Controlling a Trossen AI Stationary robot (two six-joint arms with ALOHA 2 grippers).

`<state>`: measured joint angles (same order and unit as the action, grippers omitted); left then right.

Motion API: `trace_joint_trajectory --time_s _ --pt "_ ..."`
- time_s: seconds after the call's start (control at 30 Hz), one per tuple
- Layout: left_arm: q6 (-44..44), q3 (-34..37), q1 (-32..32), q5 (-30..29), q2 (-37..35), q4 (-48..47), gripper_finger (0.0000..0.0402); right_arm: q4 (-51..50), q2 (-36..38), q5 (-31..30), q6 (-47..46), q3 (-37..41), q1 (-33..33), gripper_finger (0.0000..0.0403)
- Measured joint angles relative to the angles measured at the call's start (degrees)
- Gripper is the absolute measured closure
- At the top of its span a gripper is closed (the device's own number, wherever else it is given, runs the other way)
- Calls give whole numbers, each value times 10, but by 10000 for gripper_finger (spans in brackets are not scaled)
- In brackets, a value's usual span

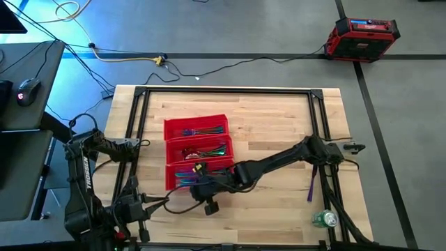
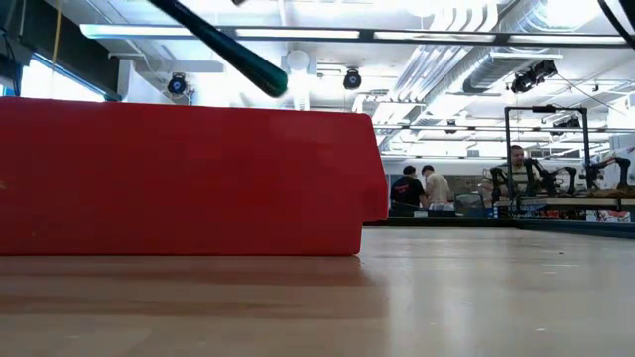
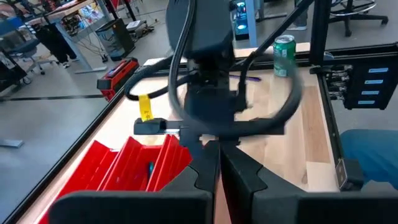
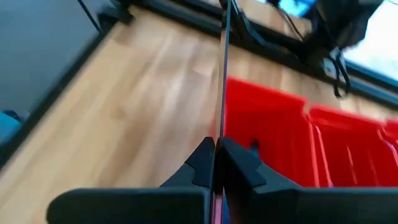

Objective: Sort silverware
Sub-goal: Put the purple table knife into the bottom red bin

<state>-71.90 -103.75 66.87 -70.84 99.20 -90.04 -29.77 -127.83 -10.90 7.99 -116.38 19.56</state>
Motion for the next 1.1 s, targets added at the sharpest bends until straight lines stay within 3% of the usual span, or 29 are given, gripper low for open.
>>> trace_joint_trajectory --time_s 0.33,0.57,0.93,1.1 --pt "0 0 0 1 0 0 402 -102 -4 -34 -33 0 -31 403" --pt "0 0 0 0 0 0 402 -123 -13 32 -74 10 -65 403" --pt "6 -1 0 1 0 0 402 -116 -65 69 -66 10 -81 401" --pt "12 -1 0 7 0 0 402 -109 -69 69 -76 10 -81 379"
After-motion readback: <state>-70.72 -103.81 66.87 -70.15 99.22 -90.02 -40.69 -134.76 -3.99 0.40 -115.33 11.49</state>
